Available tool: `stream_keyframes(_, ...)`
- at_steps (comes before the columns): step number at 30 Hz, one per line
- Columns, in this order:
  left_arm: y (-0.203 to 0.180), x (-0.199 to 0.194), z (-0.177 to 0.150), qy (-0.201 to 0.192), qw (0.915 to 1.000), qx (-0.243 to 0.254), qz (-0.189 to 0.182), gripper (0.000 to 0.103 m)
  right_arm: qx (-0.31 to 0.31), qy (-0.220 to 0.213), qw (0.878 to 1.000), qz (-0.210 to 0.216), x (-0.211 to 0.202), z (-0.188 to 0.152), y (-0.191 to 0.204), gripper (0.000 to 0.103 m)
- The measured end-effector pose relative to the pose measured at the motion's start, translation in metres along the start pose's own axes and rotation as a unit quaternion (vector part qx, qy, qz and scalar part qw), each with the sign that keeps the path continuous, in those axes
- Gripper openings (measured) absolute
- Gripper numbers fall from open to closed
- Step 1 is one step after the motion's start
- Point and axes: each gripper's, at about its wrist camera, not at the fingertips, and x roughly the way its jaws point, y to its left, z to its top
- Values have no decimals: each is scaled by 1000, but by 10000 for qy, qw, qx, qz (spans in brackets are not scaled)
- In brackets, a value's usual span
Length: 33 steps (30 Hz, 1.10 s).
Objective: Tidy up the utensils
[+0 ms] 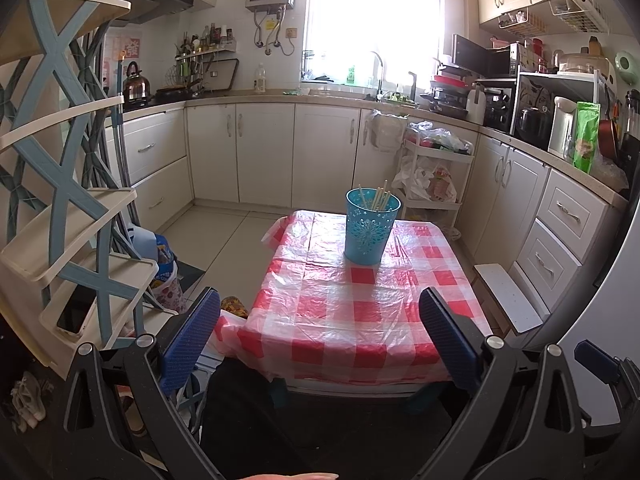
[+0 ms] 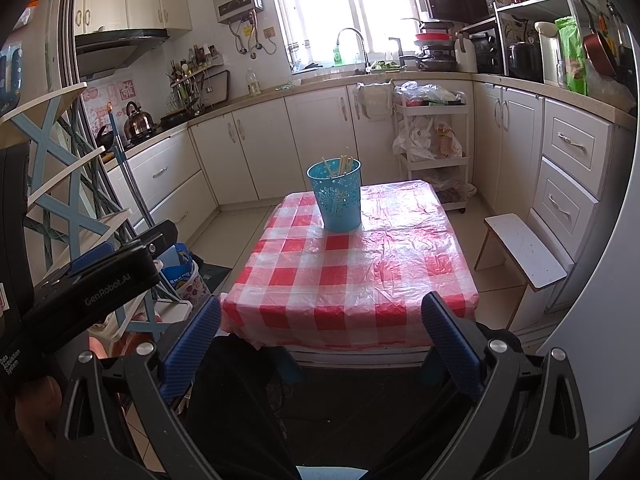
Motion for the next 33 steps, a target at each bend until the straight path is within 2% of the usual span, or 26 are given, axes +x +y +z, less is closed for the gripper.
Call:
stream_keyframes(21, 1, 2, -2, 35, 10000, -7, 19, 95, -8, 5, 10000, -4, 0, 0, 2, 96)
stream_keyframes(23, 1, 5, -3, 89, 9999, -34, -47, 95, -7, 12, 10000, -2, 0, 0, 2, 96)
stream_keyframes(26, 6, 17, -5, 360, 9983, -151, -442, 95, -11, 26, 10000, 7, 0, -3, 2, 96)
stream_keyframes(27, 7, 21, -7, 417, 9981, -150, -432, 95, -12, 22, 10000, 7, -1, -3, 2, 96)
stream_keyframes(29, 2, 19, -10, 275, 9994, 7, -222, 95, -8, 30, 10000, 0, 0, -3, 3, 96)
stream_keyframes(33, -4, 5, -9, -78, 9999, 119, -27, 95, -18, 13, 10000, 3, -1, -3, 3, 96)
